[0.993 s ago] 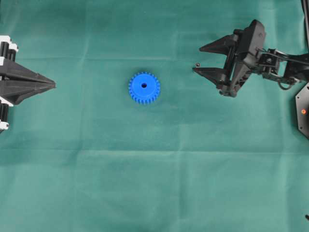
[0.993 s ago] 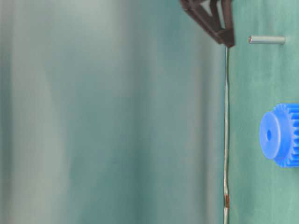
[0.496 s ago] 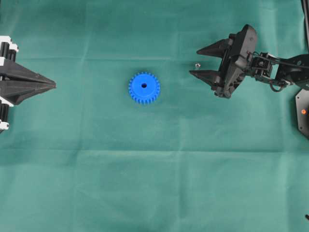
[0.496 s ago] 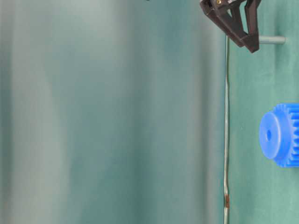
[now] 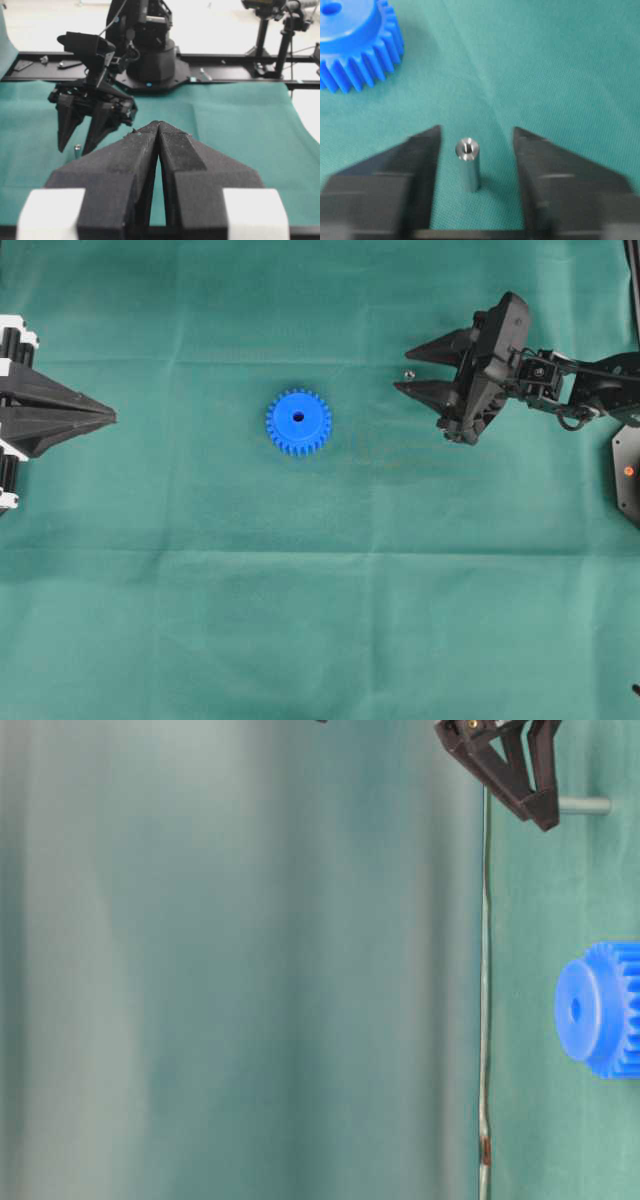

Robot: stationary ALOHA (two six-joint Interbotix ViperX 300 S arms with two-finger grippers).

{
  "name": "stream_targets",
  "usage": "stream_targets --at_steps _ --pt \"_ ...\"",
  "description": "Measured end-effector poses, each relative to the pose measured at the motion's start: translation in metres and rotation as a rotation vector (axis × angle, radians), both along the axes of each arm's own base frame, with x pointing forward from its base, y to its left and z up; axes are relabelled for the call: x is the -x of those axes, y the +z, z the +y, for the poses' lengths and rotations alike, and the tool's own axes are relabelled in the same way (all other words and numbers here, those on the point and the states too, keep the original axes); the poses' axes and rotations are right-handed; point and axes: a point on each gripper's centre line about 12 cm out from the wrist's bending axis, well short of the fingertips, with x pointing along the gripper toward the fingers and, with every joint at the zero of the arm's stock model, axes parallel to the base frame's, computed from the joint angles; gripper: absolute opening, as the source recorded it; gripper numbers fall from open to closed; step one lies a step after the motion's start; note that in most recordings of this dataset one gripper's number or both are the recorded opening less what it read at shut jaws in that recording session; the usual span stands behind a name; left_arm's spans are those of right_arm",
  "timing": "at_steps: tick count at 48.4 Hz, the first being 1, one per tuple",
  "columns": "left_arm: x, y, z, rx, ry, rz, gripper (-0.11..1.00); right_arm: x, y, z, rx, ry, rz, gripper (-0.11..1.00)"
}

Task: Insert the shaft placed at a random location into the center hole of the medium gear at another random location.
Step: 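Lower the open right gripper around the upright silver shaft, then close the right gripper on the shaft and lift it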

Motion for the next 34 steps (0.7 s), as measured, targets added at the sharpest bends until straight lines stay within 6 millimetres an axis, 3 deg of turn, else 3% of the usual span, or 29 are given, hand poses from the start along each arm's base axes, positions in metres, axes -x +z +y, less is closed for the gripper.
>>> stream_targets --at_steps 6,34 --pt "0.0001 -0.001 0.0 0.0 0.0 0.005 0.0 -0.0024 -0.0023 -0.0006 -0.004 0.002 0.012 0.14" --pt "0.0002 -0.0006 0.0 0.0 0.0 0.006 0.0 -0.0045 0.0046 -0.0003 0.0 0.008 0.003 0.14"
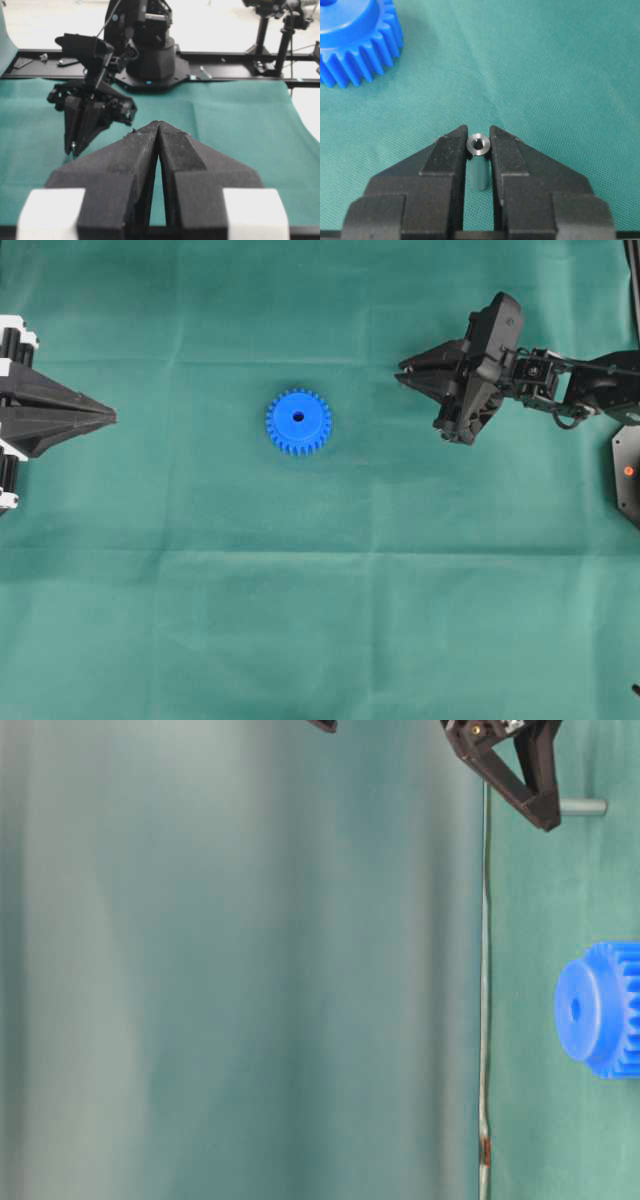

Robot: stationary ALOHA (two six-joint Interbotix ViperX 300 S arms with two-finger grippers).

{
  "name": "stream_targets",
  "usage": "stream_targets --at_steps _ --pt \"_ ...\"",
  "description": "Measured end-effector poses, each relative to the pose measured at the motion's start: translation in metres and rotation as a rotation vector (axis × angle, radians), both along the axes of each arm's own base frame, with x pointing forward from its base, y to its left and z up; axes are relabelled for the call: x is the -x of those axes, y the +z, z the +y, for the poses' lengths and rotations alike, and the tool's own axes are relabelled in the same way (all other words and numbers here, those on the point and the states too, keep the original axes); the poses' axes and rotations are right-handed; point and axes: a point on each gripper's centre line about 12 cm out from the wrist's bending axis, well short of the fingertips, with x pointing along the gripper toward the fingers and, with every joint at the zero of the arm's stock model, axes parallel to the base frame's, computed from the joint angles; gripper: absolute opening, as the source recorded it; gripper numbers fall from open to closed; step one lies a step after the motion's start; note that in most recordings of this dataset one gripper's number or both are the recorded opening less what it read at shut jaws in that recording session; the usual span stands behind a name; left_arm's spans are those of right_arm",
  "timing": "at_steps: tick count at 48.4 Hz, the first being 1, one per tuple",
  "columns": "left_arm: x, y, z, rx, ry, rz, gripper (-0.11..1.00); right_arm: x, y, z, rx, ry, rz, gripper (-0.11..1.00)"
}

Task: Insert the shaft placed at a random location into the center hole of the medium gear at another random location.
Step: 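Close the right gripper on the shaft and lift it, then carry the shaft left and position it above the blue gear's hole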

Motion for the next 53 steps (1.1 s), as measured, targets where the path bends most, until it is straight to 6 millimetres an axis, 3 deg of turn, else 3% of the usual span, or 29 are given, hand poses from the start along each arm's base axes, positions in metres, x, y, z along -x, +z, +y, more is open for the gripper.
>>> stream_targets --at_steps 24,44,53 --pt "0.0 -0.002 0.0 0.001 0.0 0.012 0.0 -0.001 0.065 0.009 0.0 0.033 -0.037 0.14" --pt "0.0 -0.002 0.0 0.0 0.0 0.012 0.0 -0.002 0.067 0.011 -0.001 0.039 -0.034 0.14" --pt "0.0 -0.001 0.0 0.003 0.0 0.011 0.0 -0.011 0.069 0.017 0.0 0.064 -0.043 0.14"
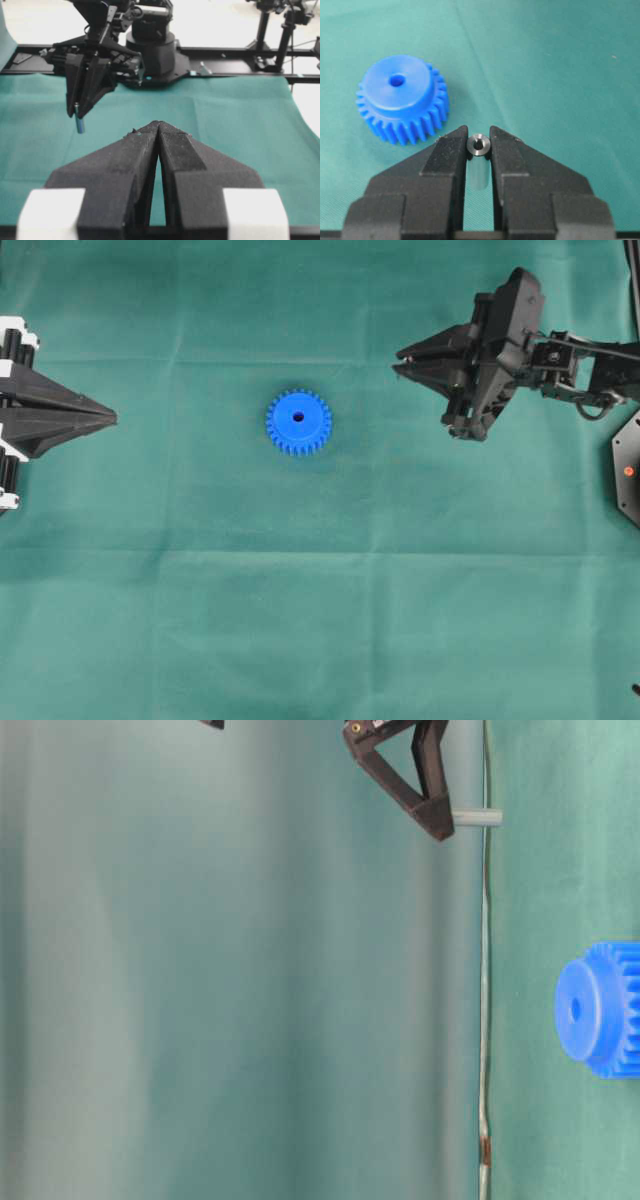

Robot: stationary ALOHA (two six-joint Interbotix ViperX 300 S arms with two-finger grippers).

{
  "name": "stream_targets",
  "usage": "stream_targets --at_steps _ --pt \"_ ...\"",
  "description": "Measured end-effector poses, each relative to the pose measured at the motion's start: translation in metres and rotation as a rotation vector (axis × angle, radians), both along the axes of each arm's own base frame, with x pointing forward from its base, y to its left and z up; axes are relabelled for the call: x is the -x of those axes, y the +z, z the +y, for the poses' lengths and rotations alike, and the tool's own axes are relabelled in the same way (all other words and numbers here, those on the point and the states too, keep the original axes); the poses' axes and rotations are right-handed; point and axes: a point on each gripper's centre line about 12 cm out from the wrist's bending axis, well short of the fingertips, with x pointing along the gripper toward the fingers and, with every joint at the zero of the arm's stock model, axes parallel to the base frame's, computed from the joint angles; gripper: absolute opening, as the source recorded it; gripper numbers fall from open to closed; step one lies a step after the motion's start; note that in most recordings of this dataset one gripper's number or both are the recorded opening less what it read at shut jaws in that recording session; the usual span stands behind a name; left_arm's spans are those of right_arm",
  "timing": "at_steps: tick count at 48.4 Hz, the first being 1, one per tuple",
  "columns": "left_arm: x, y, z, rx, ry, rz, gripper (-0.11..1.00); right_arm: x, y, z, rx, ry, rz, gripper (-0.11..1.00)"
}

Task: Insert the shaft placed at a random location into the center hole of the medium gear at another random location.
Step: 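Carry the shaft left and position it above the blue gear's hole, then lower the shaft into the gear's center hole with the right gripper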

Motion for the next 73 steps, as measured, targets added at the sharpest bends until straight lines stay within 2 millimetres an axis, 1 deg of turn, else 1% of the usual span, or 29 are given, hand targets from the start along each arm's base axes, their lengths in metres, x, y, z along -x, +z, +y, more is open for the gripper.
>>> stream_targets --at_steps 7,17,26,42,51,73 --pt "0.0 -0.001 0.0 0.005 0.0 0.003 0.0 -0.015 -0.001 0.006 0.0 0.031 0.001 0.14" --pt "0.0 0.0 0.0 0.005 0.0 0.002 0.0 -0.043 0.002 0.015 0.003 0.074 -0.014 0.14" --pt "0.0 0.0 0.0 0.005 0.0 0.0 0.0 -0.069 0.002 0.018 0.005 0.094 -0.024 0.14" --pt "0.0 -0.001 0.0 0.005 0.0 0.002 0.0 -0.106 -0.006 0.026 0.003 0.128 -0.02 0.14" --pt "0.0 0.0 0.0 0.005 0.0 -0.001 0.0 -0.115 -0.01 0.029 0.002 0.138 -0.009 0.14" --pt "0.0 -0.001 0.0 0.006 0.0 0.002 0.0 -0.115 -0.014 0.029 0.0 0.137 0.0 0.14"
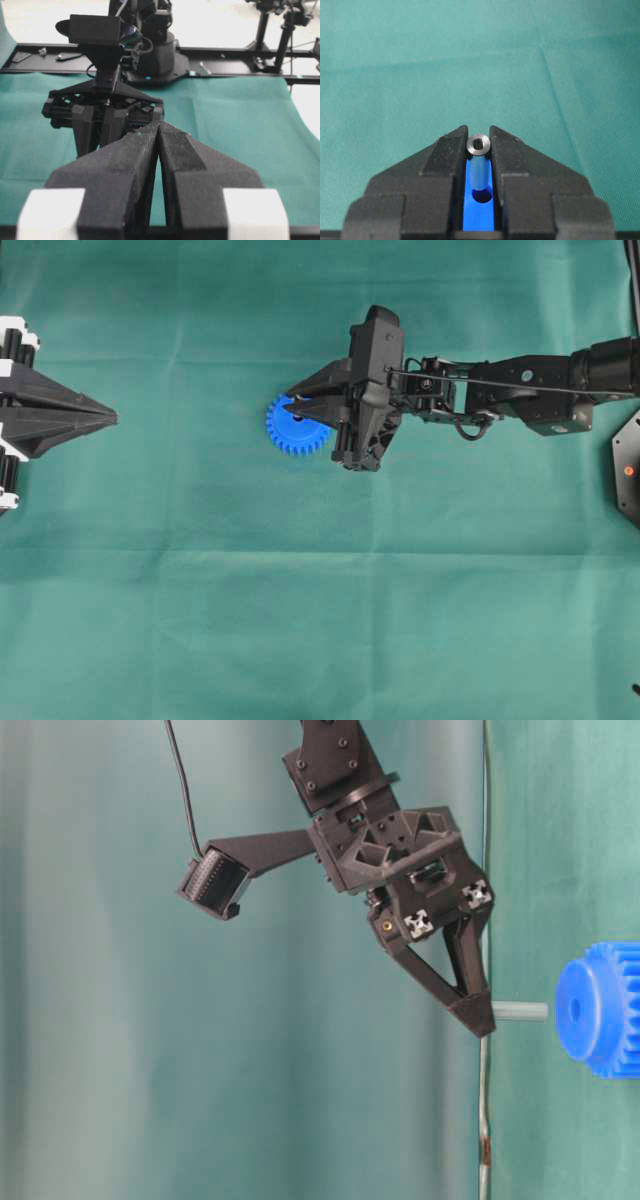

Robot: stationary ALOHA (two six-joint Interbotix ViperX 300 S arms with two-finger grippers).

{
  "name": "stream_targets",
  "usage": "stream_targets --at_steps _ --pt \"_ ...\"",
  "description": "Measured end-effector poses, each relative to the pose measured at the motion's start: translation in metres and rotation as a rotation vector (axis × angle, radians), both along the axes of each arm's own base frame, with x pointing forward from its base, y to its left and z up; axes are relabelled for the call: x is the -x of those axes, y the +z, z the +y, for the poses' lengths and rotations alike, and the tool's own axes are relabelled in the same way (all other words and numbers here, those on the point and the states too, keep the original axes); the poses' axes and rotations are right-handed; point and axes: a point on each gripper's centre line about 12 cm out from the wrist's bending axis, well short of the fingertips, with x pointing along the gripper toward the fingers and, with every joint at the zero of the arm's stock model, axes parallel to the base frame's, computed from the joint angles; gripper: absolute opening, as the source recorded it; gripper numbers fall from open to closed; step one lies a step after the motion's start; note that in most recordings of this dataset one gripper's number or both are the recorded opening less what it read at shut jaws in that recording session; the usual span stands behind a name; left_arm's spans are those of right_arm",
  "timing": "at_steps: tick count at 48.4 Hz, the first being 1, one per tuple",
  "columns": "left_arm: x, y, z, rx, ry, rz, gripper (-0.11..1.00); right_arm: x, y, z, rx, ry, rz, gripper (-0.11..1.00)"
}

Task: Insert the shaft placed at a random location into the center hole of the medium gear at another random location.
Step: 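Lower the shaft into the gear's center hole with the right gripper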

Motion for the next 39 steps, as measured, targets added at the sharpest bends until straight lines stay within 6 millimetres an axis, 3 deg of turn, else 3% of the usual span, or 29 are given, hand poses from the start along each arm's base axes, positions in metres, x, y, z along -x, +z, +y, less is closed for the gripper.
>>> stream_targets --at_steps 39 --pt "0.0 0.0 0.0 0.002 0.0 0.0 0.0 -0.002 -0.022 -0.002 -0.007 -0.007 0.044 0.14"
